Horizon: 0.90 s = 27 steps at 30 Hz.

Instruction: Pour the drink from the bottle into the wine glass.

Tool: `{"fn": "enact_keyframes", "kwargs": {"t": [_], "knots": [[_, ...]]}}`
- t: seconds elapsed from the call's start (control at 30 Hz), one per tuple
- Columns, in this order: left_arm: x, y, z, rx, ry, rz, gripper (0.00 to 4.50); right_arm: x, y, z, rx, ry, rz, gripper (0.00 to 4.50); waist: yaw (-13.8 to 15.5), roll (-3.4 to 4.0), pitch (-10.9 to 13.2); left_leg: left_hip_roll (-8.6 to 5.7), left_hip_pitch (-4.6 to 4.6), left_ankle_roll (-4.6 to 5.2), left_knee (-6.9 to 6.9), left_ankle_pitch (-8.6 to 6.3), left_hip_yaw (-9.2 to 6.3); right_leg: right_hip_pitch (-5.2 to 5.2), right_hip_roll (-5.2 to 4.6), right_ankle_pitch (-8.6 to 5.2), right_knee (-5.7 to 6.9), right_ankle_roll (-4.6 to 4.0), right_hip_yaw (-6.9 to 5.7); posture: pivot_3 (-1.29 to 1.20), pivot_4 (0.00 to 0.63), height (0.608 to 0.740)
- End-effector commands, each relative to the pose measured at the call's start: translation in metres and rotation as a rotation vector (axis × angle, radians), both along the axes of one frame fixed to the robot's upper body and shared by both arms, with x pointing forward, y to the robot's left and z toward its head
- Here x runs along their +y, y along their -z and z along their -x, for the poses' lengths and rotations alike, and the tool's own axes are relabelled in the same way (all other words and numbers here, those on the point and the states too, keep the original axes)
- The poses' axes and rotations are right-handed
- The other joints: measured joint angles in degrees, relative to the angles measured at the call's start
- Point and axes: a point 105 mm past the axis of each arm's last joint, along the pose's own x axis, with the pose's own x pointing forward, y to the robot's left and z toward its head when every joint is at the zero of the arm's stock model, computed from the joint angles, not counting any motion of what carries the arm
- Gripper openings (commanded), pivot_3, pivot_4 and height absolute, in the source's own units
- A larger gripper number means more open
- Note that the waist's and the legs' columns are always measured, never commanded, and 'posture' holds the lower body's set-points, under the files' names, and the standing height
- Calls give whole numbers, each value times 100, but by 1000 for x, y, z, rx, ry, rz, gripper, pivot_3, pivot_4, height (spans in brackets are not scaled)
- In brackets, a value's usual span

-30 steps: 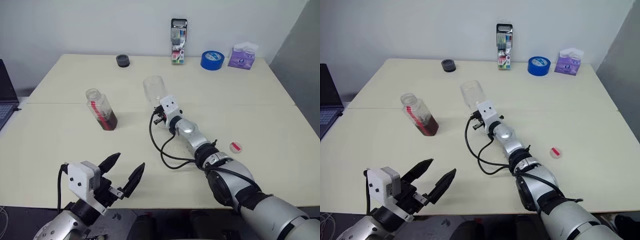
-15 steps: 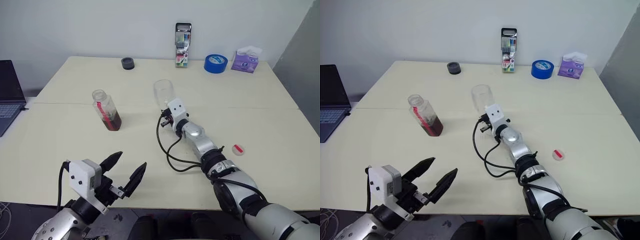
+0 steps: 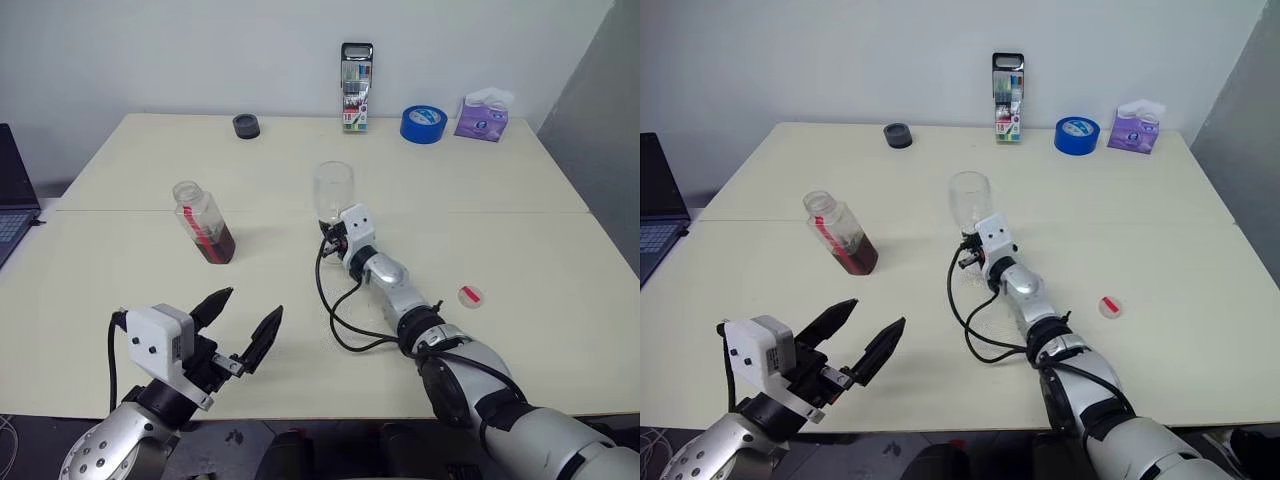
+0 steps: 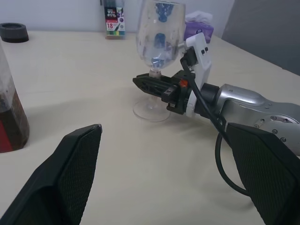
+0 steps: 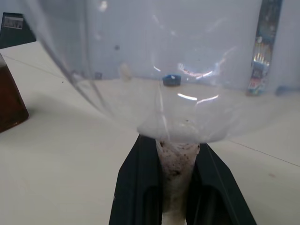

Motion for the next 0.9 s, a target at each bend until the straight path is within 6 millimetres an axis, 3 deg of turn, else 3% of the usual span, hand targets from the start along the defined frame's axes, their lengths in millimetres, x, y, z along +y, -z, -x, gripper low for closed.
{"fn": "enact_keyframes", "kwargs": {"t": [0.03, 0.13, 0.57, 0.7, 0.9], "knots": [[-2, -5, 2, -30, 3, -2, 4500, 18, 5, 8, 13, -29, 4, 219, 1, 0, 0, 0, 0, 0, 0, 0, 0, 0, 0, 0, 0, 0, 0, 0, 150, 740], [0, -5, 3, -30, -2, -4, 4500, 18, 9, 9, 9, -18, 24, 219, 0, 0, 0, 0, 0, 0, 0, 0, 0, 0, 0, 0, 0, -1, 0, 0, 150, 740], [1, -3, -1, -37, 10, -10, 4500, 11, 5, 6, -11, 6, 1, 4468, 1, 3, 11, 1, -14, -1, -6, 0, 7, -21, 0, -2, 1, -3, 5, 0, 150, 740], [3, -3, -2, -38, 1, -13, 4500, -5, 7, 5, -20, 13, -19, 4468, 1, 2, 10, 1, -14, -1, -6, 0, 7, -20, 0, -2, 0, -3, 5, 0, 150, 740], [13, 1, -2, -37, -69, -11, 4500, -59, 7, 13, -77, 1, 0, 4468, 39, 3, 12, 0, -20, 0, -8, -1, 5, -18, -3, -2, -8, -1, 3, 0, 150, 740]]}}
